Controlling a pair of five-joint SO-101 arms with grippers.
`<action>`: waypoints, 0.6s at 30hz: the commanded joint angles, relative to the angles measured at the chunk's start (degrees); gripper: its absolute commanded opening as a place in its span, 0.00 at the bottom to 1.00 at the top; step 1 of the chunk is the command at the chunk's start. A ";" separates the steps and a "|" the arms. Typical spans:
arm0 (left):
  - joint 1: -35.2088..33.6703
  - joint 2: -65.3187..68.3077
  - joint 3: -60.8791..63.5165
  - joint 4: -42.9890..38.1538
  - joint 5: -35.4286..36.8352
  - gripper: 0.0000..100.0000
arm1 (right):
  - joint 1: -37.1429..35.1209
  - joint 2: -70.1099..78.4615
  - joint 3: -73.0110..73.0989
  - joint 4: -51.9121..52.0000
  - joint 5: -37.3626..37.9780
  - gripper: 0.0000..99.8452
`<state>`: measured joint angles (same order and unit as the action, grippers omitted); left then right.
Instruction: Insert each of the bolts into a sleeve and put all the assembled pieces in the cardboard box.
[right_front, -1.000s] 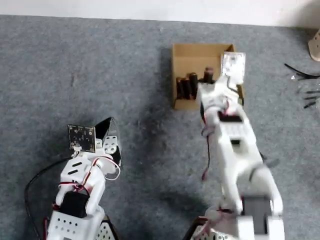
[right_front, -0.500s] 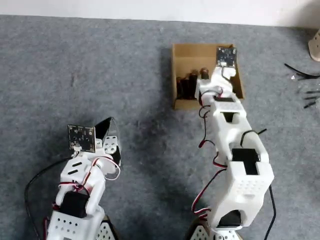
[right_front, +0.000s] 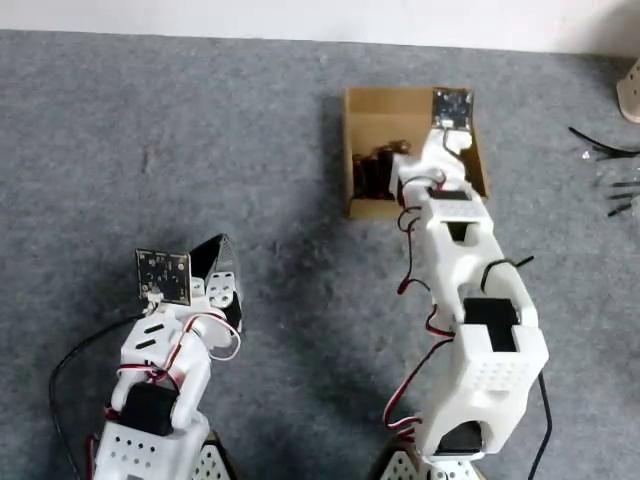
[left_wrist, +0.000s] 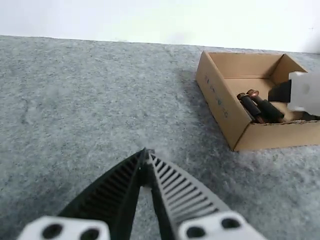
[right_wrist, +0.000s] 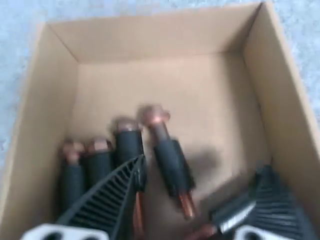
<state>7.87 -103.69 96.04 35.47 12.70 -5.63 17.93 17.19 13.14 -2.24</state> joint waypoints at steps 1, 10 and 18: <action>-0.84 0.04 1.10 -1.58 -0.53 0.01 | 0.04 -1.63 -2.51 6.73 -0.18 0.35; -0.84 0.04 1.10 -1.58 -0.62 0.01 | -2.42 -23.96 12.62 6.64 -0.53 0.35; -0.84 0.04 1.10 -1.58 -0.62 0.01 | -5.49 -58.68 47.96 -9.54 -0.26 0.35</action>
<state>7.87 -103.69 96.04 35.47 12.70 -10.11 -26.64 54.64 8.92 -2.15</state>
